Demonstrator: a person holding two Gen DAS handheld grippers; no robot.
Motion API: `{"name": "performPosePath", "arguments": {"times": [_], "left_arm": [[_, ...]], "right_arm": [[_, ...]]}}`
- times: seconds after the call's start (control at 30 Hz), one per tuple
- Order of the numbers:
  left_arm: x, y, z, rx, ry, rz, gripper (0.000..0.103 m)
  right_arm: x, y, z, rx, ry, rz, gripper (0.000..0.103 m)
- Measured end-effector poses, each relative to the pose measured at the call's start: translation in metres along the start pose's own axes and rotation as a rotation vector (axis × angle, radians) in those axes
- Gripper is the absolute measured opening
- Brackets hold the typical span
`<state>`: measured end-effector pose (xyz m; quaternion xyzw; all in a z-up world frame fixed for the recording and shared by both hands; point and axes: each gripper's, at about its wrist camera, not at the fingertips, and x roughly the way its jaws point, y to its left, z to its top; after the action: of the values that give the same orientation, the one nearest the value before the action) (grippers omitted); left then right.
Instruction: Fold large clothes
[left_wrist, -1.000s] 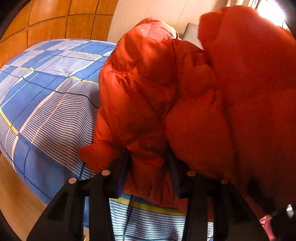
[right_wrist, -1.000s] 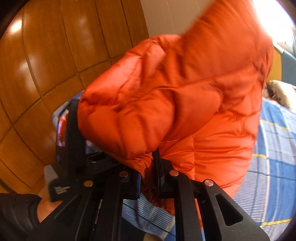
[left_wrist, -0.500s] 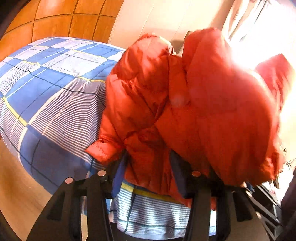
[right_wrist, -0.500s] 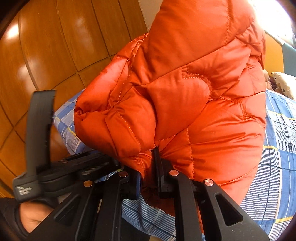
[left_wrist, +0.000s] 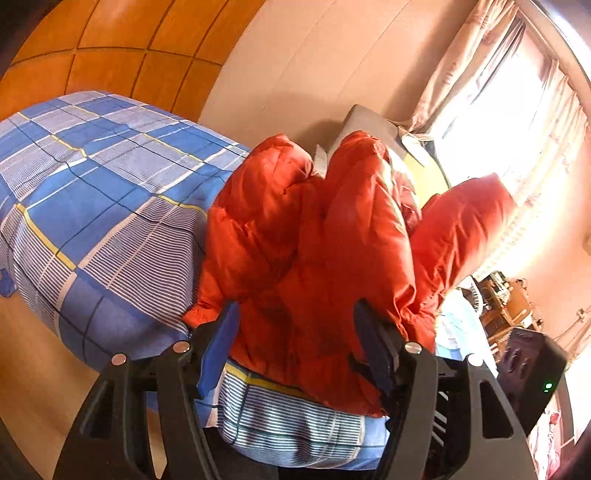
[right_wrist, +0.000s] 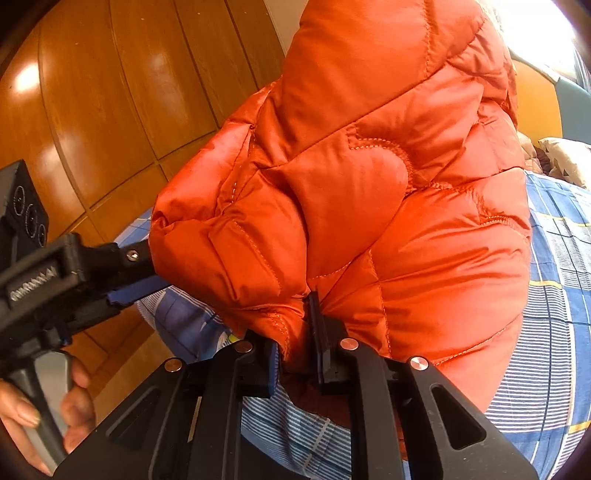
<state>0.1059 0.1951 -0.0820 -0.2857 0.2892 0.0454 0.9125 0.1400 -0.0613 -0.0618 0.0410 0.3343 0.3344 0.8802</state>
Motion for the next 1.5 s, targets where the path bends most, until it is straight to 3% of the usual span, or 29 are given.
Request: {"name": "performPosePath", "arguments": {"times": [0.3, 0.5, 0.63, 0.7, 0.93, 1.5], "left_arm": [[-0.016, 0.001, -0.003, 0.002, -0.028, -0.04, 0.067], [-0.019, -0.003, 0.0, -0.004, 0.001, -0.111, 0.068], [-0.031, -0.002, 0.001, -0.003, -0.023, -0.156, 0.077], [-0.035, -0.01, -0.001, 0.044, -0.029, -0.171, 0.082], [-0.004, -0.024, -0.004, 0.123, 0.088, -0.214, 0.084], [0.024, -0.026, 0.003, 0.13, 0.139, -0.197, 0.083]], "right_arm": [[0.005, -0.002, -0.013, -0.012, -0.014, -0.004, 0.014], [0.004, 0.008, -0.017, -0.053, -0.017, -0.033, 0.014], [0.005, 0.013, -0.018, -0.068, -0.013, -0.035, 0.016], [0.007, 0.016, -0.019, -0.073, -0.012, -0.043, 0.016], [0.012, 0.024, -0.022, -0.097, -0.012, -0.06, 0.017], [0.032, 0.049, -0.028, -0.172, -0.009, -0.111, 0.025]]}}
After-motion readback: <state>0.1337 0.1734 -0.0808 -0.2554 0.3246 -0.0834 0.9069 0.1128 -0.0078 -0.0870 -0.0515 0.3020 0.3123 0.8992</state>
